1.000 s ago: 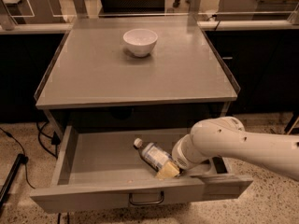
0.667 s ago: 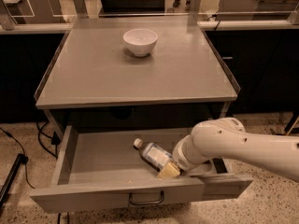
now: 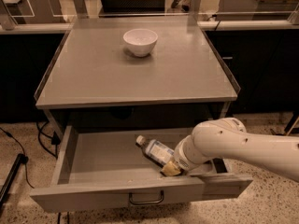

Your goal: Pick blue plastic bottle from top drawer and place on counter

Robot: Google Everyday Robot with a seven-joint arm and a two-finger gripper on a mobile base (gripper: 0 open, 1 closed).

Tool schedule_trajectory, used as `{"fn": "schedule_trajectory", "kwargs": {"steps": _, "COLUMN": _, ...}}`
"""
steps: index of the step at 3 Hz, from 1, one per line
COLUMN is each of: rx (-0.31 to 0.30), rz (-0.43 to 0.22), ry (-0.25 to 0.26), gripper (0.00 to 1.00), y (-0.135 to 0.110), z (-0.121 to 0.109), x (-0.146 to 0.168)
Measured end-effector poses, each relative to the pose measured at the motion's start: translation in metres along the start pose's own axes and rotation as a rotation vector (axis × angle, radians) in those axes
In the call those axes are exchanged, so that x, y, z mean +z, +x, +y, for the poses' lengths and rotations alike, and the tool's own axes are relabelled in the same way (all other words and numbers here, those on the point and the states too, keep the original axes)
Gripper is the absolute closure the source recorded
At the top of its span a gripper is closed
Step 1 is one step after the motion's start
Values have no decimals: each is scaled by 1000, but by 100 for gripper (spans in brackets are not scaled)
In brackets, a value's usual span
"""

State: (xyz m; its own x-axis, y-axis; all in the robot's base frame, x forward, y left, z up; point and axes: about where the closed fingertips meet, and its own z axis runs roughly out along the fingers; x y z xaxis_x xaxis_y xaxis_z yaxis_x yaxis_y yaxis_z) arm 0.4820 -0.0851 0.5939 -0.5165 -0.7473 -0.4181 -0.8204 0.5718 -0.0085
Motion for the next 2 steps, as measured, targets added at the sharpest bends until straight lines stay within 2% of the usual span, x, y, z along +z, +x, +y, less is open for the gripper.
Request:
{"fn": "schedule_trajectory", "kwargs": {"steps": 1, "rx": -26, "rz": -7, "ry": -19, "gripper": 100, "y": -3, "z": 1, "x": -6}}
{"fn": "schedule_trajectory", "kwargs": {"steps": 2, "rx": -78, "rz": -32, "ry": -91, "gripper": 100, "y": -12, "z": 3, "x": -22}}
